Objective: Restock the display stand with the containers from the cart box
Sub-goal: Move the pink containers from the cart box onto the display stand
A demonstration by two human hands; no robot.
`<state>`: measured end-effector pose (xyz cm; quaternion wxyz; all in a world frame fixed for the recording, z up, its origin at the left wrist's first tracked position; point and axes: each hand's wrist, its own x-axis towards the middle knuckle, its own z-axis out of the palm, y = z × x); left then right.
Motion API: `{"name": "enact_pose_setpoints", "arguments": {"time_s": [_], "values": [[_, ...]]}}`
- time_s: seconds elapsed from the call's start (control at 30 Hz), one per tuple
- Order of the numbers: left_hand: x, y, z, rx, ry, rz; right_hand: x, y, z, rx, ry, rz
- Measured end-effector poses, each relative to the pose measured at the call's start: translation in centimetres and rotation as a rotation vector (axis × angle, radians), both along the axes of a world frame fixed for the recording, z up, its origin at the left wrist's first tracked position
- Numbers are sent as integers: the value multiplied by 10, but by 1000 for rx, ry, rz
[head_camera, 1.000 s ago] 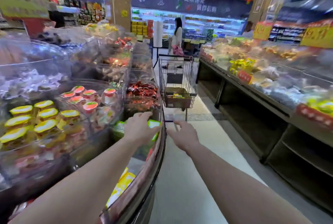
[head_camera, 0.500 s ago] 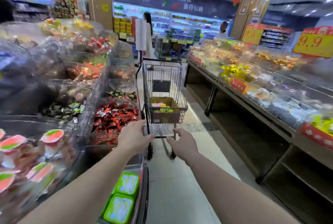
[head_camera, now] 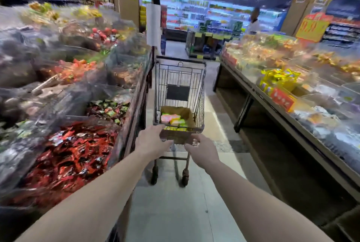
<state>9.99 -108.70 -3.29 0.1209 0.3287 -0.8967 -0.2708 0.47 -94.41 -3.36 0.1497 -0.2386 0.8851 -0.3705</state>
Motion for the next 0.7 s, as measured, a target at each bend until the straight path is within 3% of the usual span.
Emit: {"name": "enact_pose_setpoints", "arguments": {"time_s": [0.27,0.7], "values": [[-114,-76,-33,78,-38,117,-135,-75,-35,34,-48,75],[-308,-272,-88,242,-114,131,-359,-257,-70,155,-63,99]]}}
